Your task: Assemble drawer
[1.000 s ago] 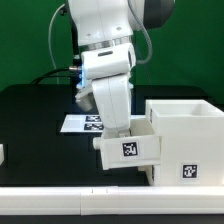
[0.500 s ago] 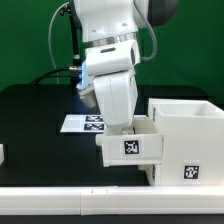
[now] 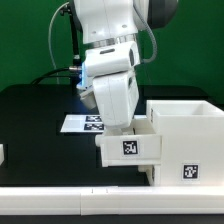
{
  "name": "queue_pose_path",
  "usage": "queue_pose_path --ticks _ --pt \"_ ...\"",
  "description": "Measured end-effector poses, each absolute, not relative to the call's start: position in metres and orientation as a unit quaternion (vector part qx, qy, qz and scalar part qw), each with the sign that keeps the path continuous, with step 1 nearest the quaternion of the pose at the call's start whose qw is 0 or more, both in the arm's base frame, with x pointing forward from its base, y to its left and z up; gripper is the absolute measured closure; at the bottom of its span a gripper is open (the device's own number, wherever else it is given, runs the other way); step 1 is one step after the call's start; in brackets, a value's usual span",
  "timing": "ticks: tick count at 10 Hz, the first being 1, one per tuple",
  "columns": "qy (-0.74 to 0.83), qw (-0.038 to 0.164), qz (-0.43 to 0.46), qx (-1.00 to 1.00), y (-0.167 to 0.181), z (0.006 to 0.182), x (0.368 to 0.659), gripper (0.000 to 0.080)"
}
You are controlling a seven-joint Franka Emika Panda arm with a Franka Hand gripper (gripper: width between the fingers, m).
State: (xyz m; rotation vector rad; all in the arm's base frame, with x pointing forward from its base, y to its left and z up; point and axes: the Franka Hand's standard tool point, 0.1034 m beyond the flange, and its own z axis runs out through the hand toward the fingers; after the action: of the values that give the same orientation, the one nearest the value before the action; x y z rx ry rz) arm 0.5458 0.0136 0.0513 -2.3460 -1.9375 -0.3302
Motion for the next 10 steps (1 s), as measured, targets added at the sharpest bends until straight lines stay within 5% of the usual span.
queue_pose_path --ticks 10 --pt "-0.643 0.046 -0.123 -0.754 0.002 0.047 0.547 0.0761"
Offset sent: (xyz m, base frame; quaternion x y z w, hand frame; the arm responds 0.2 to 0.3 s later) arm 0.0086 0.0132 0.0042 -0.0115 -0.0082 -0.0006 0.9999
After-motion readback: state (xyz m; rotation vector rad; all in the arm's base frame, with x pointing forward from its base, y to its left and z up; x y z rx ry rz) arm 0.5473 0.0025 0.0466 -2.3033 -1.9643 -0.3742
